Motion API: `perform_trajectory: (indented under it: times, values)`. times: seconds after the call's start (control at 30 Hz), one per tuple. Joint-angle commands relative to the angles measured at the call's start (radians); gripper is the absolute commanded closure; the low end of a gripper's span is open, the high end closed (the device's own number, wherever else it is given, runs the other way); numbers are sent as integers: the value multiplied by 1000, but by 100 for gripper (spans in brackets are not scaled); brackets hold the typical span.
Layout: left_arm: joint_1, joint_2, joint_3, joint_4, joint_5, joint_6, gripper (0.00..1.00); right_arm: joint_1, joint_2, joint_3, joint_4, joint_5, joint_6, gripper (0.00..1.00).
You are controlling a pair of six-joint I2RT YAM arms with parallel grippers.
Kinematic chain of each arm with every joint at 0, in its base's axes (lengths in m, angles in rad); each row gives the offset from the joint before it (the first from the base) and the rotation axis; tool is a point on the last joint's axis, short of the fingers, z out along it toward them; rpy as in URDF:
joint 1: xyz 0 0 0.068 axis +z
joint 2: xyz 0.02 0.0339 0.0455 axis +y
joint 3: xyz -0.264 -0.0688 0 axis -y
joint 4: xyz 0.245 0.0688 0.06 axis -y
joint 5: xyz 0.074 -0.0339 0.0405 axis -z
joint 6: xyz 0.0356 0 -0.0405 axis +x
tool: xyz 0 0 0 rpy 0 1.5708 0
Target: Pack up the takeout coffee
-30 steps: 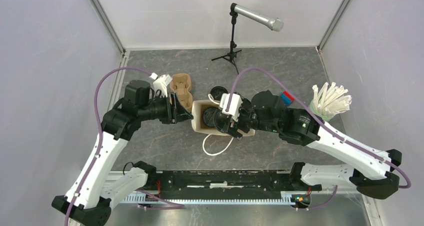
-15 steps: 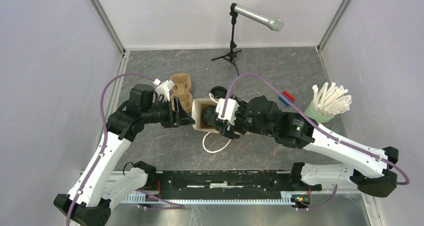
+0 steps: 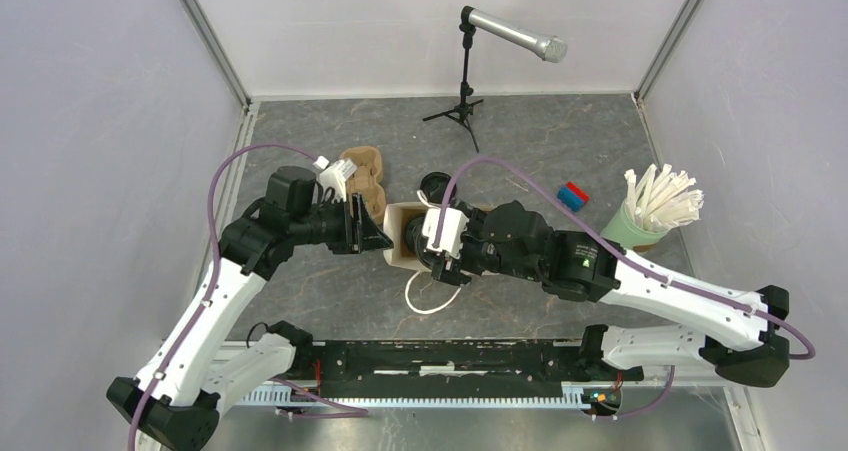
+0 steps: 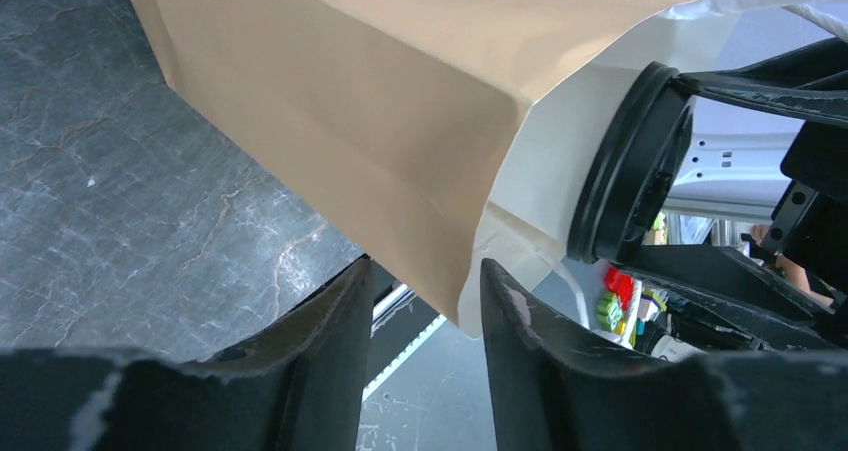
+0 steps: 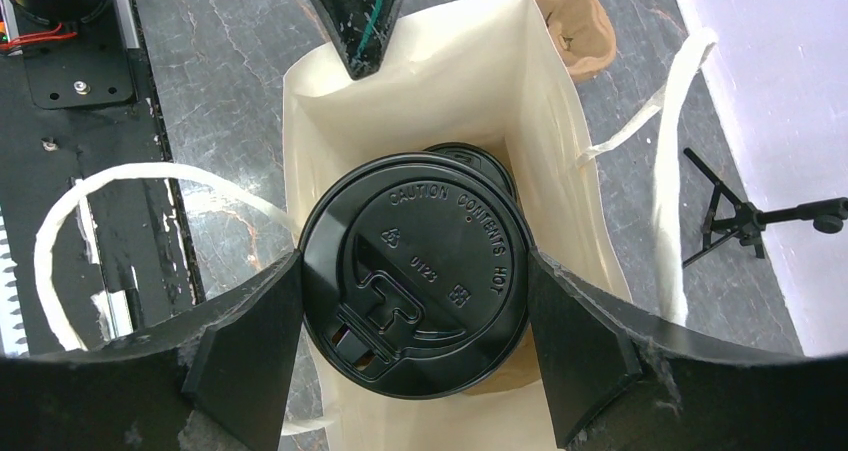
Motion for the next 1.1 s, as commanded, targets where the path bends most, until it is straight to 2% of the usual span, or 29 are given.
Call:
perform_trajectory:
  times: [0.0, 0.13, 0.23, 0.3, 0.43, 0.73, 0.87, 1.07]
  values:
    - [-45, -3, 10, 85, -34, -42, 55, 29, 6, -5, 60, 49, 0, 35]
    - [-65, 27, 33, 79, -57, 28, 78, 48, 12, -7, 67, 62, 2, 35]
    - [-65, 37, 57, 45, -88, 114, 91, 67, 19, -5, 64, 66, -2, 35]
    - [-65, 32, 59, 45, -97, 164, 97, 71, 12, -11, 55, 73, -22, 35]
    - [-65, 2, 30, 99, -66, 255, 98, 72, -47, -49, 36, 86, -136, 35]
    - [-65, -67, -65, 227, 47, 272, 98, 72, -80, -12, -130, 136, -252, 35]
    - [-66, -122, -147, 309, 105, 280, 98, 72, -87, -41, -134, 117, -300, 36]
    - [-65, -143, -197, 313, 170, 316, 98, 72, -92, -109, -88, 130, -386, 36]
